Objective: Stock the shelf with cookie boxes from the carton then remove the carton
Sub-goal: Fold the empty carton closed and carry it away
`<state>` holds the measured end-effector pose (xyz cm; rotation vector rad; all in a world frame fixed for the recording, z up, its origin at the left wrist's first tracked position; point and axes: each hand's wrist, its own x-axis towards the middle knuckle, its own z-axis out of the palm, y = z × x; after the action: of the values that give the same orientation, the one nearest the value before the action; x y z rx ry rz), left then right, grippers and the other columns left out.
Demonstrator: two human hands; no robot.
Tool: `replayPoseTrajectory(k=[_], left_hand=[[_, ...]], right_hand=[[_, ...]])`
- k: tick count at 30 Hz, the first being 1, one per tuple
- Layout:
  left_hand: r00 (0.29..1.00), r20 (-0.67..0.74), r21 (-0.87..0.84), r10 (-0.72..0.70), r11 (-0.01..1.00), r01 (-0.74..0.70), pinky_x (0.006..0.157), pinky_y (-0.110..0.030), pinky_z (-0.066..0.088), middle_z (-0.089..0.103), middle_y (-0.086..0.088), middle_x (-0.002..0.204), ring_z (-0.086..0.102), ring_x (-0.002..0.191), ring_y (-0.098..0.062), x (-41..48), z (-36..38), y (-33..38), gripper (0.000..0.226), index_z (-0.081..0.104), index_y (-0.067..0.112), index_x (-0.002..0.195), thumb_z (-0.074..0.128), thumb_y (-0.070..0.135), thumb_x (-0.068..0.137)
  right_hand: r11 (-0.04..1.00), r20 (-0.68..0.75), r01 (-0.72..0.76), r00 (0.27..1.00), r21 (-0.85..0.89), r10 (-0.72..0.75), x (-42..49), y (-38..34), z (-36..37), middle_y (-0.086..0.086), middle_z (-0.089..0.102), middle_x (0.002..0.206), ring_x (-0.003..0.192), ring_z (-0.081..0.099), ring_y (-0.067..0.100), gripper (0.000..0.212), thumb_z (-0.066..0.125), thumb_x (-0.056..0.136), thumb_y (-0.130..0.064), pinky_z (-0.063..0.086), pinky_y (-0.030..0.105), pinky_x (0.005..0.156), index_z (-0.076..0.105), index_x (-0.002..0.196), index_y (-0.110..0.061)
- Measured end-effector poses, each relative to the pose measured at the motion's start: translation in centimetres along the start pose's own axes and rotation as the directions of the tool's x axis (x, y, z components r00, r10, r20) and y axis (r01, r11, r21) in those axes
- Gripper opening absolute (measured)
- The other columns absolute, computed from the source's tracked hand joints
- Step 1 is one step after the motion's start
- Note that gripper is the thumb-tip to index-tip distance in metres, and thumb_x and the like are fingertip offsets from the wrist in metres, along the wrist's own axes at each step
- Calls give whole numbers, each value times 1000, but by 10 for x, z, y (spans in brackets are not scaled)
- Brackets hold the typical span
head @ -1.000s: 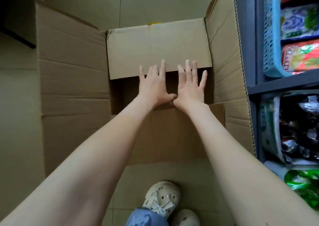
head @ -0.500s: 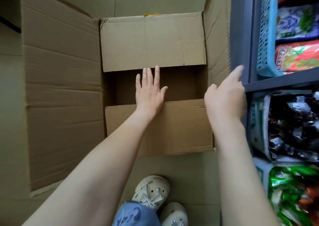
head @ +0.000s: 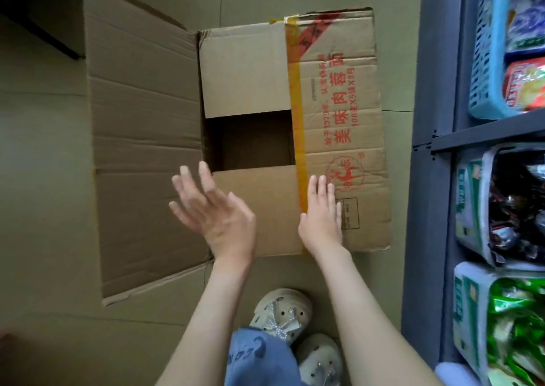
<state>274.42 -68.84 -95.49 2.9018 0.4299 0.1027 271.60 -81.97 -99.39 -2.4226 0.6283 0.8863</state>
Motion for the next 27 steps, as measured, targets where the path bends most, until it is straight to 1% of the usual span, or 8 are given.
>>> replayPoseTrajectory(k=[4,7,11,15,17,21,24,27], left_hand=[[975,-50,107,-218,969,223,110,-62,10,12,-28,153,10,141,-45,-3,-37,-45,88,14,17,145,63,12,72],[939,-7,140,-343,930,341,112,-62,6,6,-31,153,5,141,-48,13,-57,-68,92,9,9,149,62,20,74],[878,125,141,-461,885,445,113,-53,15,33,-25,145,32,133,-40,37,-77,-79,80,13,0,147,57,20,83],[950,131,83,-282,958,273,89,-46,39,57,-22,114,57,97,-41,32,-85,-54,39,51,1,124,40,24,95],[984,129,-87,-121,987,133,74,-43,46,64,-18,93,61,78,-38,16,-87,-29,41,62,6,107,31,30,96],[935,349,-331,66,942,58,88,-37,46,67,-4,109,61,99,-24,-14,-63,8,43,63,17,120,29,34,100],[882,445,-297,153,955,-16,93,-38,45,62,-4,120,59,108,-23,-22,-26,16,39,58,18,129,38,33,98],[813,570,-221,118,975,13,99,-39,43,55,-4,126,53,114,-23,-24,7,16,39,53,21,131,46,38,96]], right_hand=[[998,-28,-53,998,22,53,0,-9,4,-3,-21,158,145,-19,17,83,45,97,-7,-5,37,117,-16,150,-25],[996,-64,-72,995,43,75,-1,-13,7,-3,-19,158,145,-18,17,86,47,95,0,-2,37,117,-15,150,-25],[994,-81,-95,992,53,99,2,-16,9,-4,-17,159,146,-16,17,89,49,93,2,7,38,118,-13,151,-26],[992,-74,-101,992,75,107,1,-15,6,-8,-14,159,146,-13,14,84,49,96,-4,27,40,114,-10,151,-28],[992,-66,-90,993,91,96,-2,-14,1,-10,-12,159,147,-11,12,83,49,96,-6,33,38,110,-7,152,-30],[984,-77,-59,994,168,73,-5,-9,-8,-13,-1,160,147,1,10,68,44,100,-12,31,37,110,6,153,-32],[940,-167,-54,979,336,115,-5,-6,-15,-10,21,157,143,23,13,46,35,103,-23,26,36,112,30,148,-28],[888,-227,-56,958,457,177,-1,-8,-19,-1,39,149,138,33,17,44,34,101,-39,26,37,115,49,137,-19]])
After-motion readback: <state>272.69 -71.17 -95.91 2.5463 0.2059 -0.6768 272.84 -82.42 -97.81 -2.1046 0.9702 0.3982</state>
